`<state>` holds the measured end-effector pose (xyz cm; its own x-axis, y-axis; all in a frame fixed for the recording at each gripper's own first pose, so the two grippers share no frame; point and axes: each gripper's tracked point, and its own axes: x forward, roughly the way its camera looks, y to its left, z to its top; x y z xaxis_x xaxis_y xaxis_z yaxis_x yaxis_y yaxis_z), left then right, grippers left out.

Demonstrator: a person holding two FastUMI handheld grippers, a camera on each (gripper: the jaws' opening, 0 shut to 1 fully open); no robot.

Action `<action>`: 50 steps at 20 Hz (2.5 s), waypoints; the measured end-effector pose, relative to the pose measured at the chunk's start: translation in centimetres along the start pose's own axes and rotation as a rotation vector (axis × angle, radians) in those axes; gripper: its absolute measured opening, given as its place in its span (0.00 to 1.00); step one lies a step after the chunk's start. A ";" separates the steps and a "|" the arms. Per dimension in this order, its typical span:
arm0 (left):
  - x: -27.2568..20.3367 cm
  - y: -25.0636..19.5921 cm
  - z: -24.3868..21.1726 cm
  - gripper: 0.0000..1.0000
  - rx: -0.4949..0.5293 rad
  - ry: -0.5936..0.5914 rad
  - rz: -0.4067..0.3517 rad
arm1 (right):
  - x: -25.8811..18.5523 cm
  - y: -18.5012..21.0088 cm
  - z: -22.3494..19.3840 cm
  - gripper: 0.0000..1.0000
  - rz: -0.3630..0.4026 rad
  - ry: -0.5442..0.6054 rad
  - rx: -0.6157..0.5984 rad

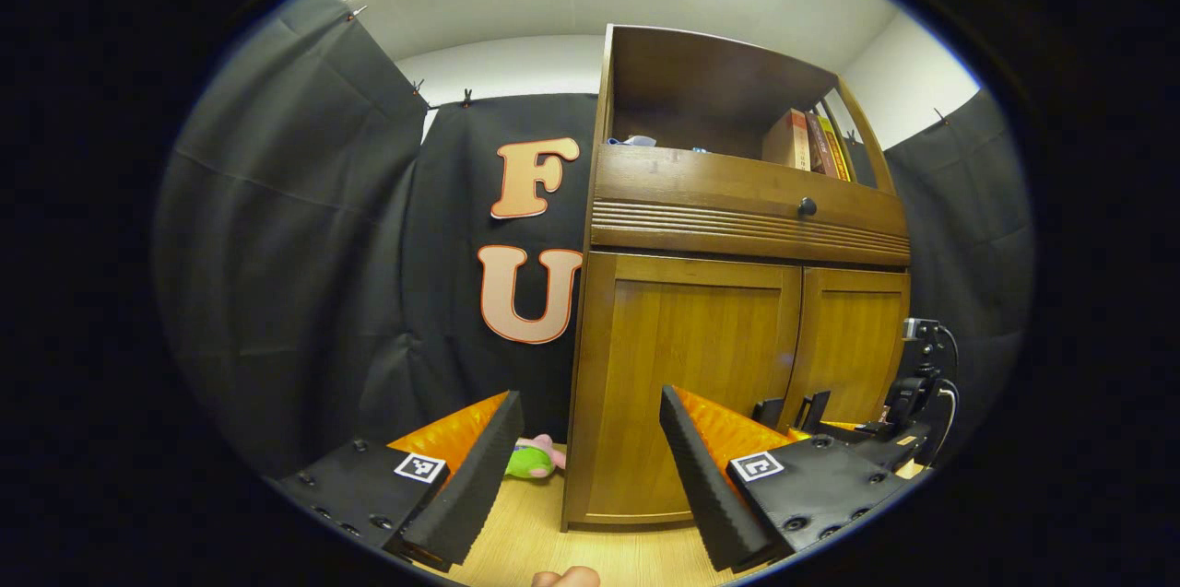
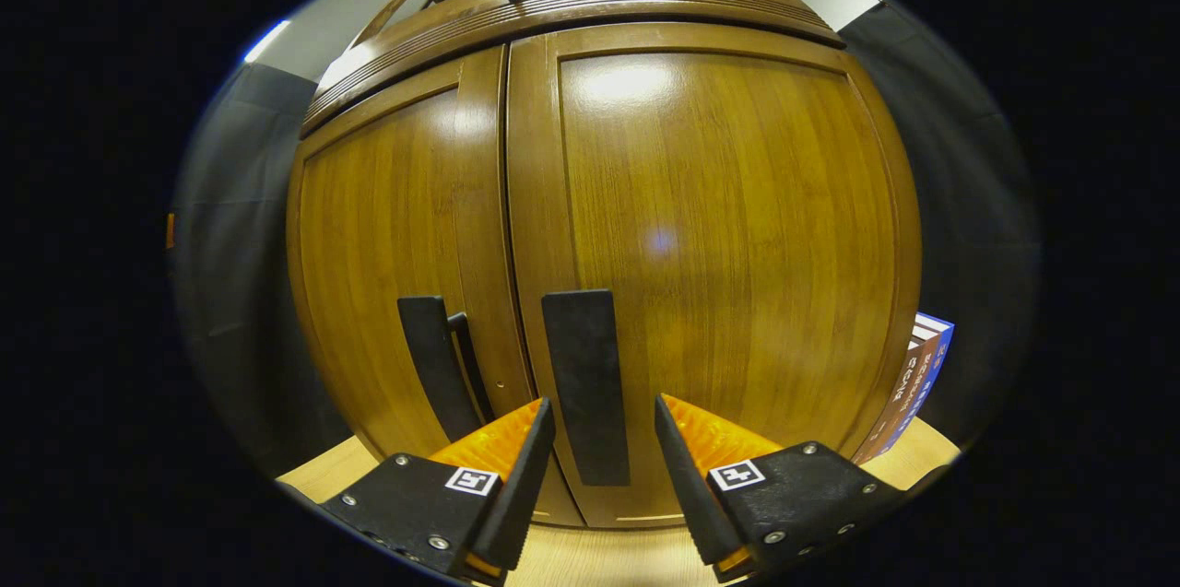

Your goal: Open the right door of the double-door shoe cabinet with the right hand, and open the left door with the left hand.

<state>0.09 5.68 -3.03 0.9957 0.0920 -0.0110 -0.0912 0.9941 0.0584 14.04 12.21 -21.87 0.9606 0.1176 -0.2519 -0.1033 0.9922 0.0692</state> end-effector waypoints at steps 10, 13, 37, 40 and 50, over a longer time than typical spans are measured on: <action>0.3 0.2 -0.8 0.95 0.009 0.019 0.004 | 0.7 0.3 -0.2 0.39 -0.006 0.006 0.015; 0.4 0.7 -0.9 0.95 0.004 0.023 0.010 | 0.5 0.3 -0.3 0.34 -0.010 0.009 0.003; -3.6 -1.3 1.6 0.98 0.002 -0.025 -0.028 | -8.4 -1.8 -0.7 0.29 0.038 -0.020 -0.031; -4.0 -1.6 1.6 0.96 -0.009 -0.021 -0.030 | -9.7 -2.4 -0.7 0.29 0.040 -0.019 -0.036; -5.4 -2.5 1.9 0.95 -0.013 -0.021 -0.046 | -14.2 -5.0 -0.8 0.28 0.019 -0.045 -0.068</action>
<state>-5.00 2.62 -1.25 0.9990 0.0450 0.0081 -0.0454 0.9979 0.0452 0.70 5.57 -19.43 0.9688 0.1361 -0.2073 -0.1375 0.9905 0.0075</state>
